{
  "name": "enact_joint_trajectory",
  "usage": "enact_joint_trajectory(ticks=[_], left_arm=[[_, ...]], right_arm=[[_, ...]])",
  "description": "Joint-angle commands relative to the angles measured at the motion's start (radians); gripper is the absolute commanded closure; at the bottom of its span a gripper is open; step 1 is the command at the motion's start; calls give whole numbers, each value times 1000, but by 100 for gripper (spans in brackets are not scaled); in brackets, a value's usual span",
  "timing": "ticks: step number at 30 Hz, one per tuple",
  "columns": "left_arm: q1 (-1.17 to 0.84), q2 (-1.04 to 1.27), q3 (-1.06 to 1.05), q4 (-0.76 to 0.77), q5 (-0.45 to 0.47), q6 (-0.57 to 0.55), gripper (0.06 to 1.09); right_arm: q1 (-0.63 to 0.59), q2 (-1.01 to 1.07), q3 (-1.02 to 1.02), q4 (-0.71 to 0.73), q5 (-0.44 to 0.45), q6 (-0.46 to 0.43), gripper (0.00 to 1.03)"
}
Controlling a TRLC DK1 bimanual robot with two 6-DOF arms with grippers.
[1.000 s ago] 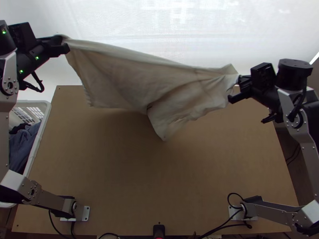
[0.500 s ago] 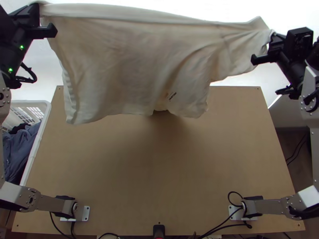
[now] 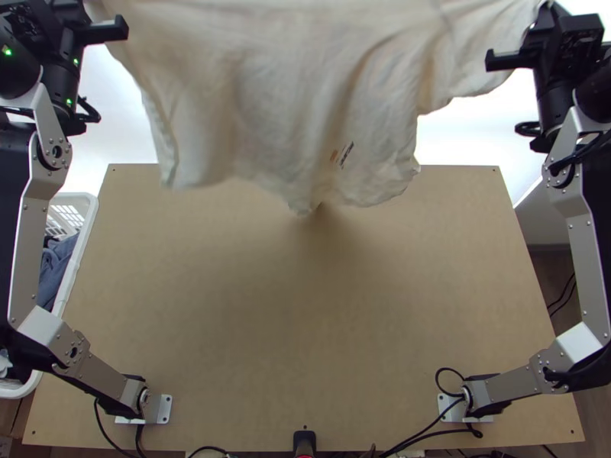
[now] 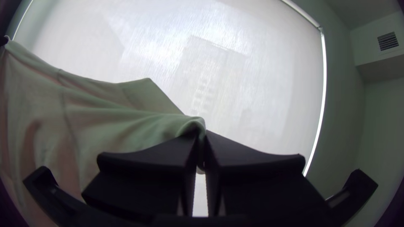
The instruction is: Fold the t-shirt
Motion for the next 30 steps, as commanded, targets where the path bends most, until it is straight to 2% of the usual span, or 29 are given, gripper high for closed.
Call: enact_joint_trajectory(ticks=[1,5,10,13,17,22,26,30], left_arm=[[-5,31,19,143,-43,33,105],[-5,3,23,83,-34,41,105],[15,-67,-60,-181,69,26,105],[49,-118,-99,-332,168,-44,105],[66,-165,-156,-584,357,-96,105],[72,-296,-388,-704,517,-113,105],[72,-403,-553,-813,599,-80,105],[72,-504,-639,-938,639,-28,105]], right_arm=[[-6,39,111,106,55,-35,100],[-6,17,137,36,61,-63,100],[14,-192,-162,-32,3,-66,100],[20,-313,-296,-142,-46,-54,100],[38,-432,-380,-366,-132,-18,100],[75,-521,-426,-645,-207,22,100],[75,-580,-475,-835,-276,29,100],[75,-663,-523,-927,-293,37,100]])
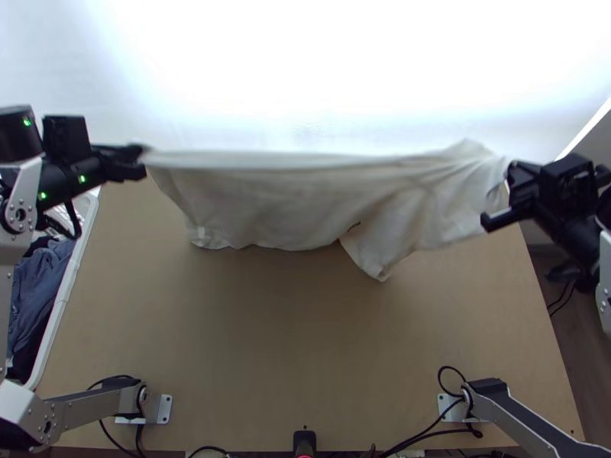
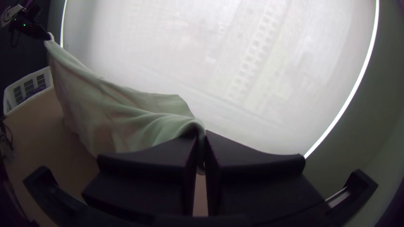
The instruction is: Fold the t-shirt
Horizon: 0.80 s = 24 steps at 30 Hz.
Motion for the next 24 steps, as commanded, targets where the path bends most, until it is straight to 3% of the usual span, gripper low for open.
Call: enact_joint_trajectory(ticks=[1,9,14,18,24], left_arm=[[6,-188,-190,-209,126,54,105],[1,-308,36,-436,157,102,105],[-5,-302,297,-477,152,103,105],[8,-290,498,-445,112,102,105],[34,-420,498,-230,-15,108,105]], right_arm=[[11,-157,-94,-222,-68,20,100],[-9,-320,-25,-257,-56,-6,100],[-78,-393,34,-137,-51,-63,100],[-114,-459,40,-9,-51,-91,100],[-137,-571,-3,163,-52,-131,100]])
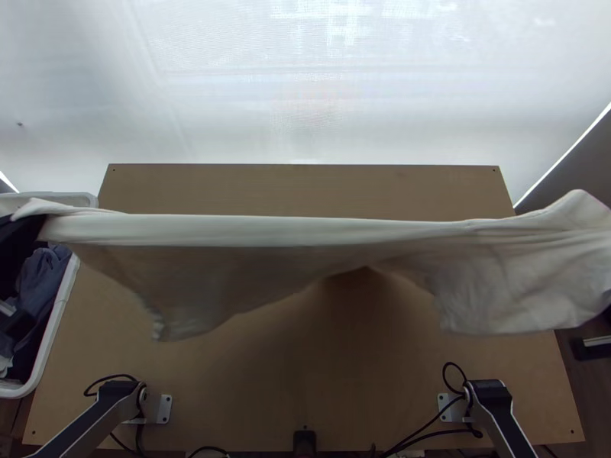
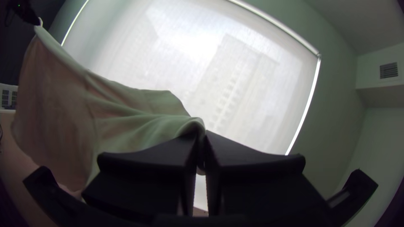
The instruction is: Fold the t-shirt
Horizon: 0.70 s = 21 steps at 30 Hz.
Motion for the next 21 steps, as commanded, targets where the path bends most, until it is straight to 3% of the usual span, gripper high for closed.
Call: enact_joint_trajectory(ticks=[1,11,16,21], left_arm=[[44,-117,89,193,-109,5,105],[92,-261,46,273,-108,51,105],[128,-272,27,328,-109,41,105],[135,-324,-221,253,-86,39,105]], right_arm=[[-33,-135,-31,186,3,-50,100],[-43,-189,64,195,-3,-72,100],[-39,-154,103,223,103,-73,100],[45,-226,-106,129,183,-58,100]])
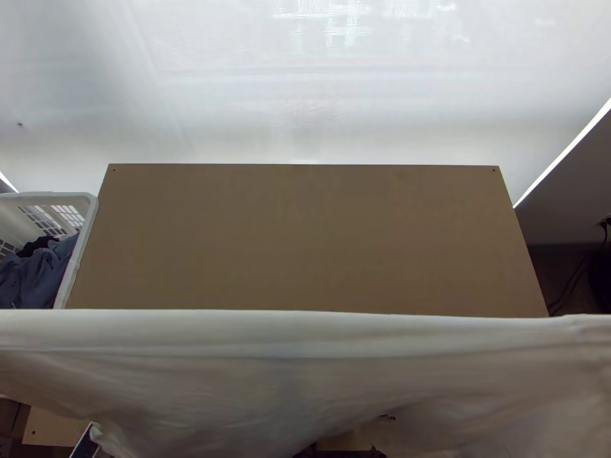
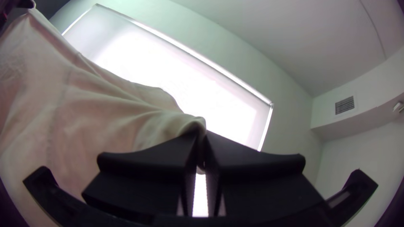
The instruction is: Fold the t-shirt
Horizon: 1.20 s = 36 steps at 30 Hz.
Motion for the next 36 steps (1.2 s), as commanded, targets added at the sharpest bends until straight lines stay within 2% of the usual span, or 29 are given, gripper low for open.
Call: enact_joint_trajectory(ticks=[1,7,12,16,20,26,36], left_arm=[[21,-68,-280,-32,26,-21,105],[21,-66,-673,-57,95,-77,105],[16,-61,-951,95,84,-94,105],[4,-2,-1084,245,50,-100,105],[-75,129,-1126,368,-45,-134,105],[-134,362,-1072,449,-79,-177,105],[-171,719,-942,675,-221,-185,105]], right_arm=[[73,-73,-204,-64,91,20,100],[96,-93,-485,-6,91,86,100],[105,-40,-692,152,91,115,100],[107,65,-802,290,90,120,100],[113,212,-845,422,90,146,100],[113,457,-831,577,91,177,100],[141,859,-673,702,133,224,100]])
